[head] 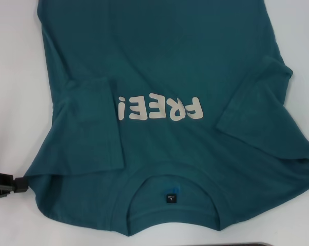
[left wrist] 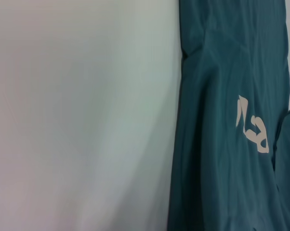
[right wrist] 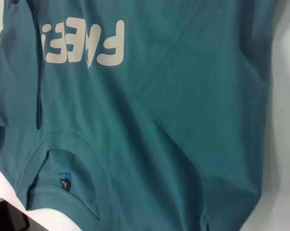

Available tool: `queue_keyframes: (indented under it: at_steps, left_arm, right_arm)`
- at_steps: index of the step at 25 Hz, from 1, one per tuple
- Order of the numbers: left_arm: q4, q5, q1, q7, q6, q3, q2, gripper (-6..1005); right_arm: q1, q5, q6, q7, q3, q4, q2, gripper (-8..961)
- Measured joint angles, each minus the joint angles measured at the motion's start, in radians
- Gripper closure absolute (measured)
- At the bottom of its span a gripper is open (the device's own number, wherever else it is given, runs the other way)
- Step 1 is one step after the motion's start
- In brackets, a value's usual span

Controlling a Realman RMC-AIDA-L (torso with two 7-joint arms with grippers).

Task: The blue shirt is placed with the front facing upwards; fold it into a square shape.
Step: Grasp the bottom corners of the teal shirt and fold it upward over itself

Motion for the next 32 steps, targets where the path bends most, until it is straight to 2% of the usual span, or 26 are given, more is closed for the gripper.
queue_keyframes:
  at_steps: [11, 18, 23, 26, 29, 32]
  left_arm:
    - [-0.004, -0.005, -0.002, -0.002, 0.004, -0.022, 0.001, 950]
    - [0.012, -0.013, -0.029, 0.133, 0.122, -0.16, 0.015, 946]
    - [0.031, -0.077, -0.032, 0.254, 0.124, -0.166, -0.009, 931]
    - [0.066, -0.134, -0.037, 0.299, 0.131, -0.177, -0.011, 824]
    - [0.158, -0.222, -0.045, 0.361, 0.162, -0.191, 0.009, 717]
    - [0.197, -0.254, -0.047, 0.381, 0.177, -0.184, 0.029, 654]
  right_arm:
    - [0.005, 0.0, 0.0, -0.003, 0.0, 0.002, 0.004, 927]
    - [0.009, 0.002, 0.004, -0.003, 0.001, 0.004, 0.005, 927]
    - [0.011, 0.003, 0.008, -0.003, 0.001, 0.005, 0.005, 927]
    - [0.012, 0.003, 0.008, -0.002, 0.0, 0.005, 0.006, 927]
    - [0.015, 0.003, 0.009, -0.002, 0.001, 0.005, 0.006, 927]
    - [0.015, 0.003, 0.01, -0.003, 0.001, 0.005, 0.006, 927]
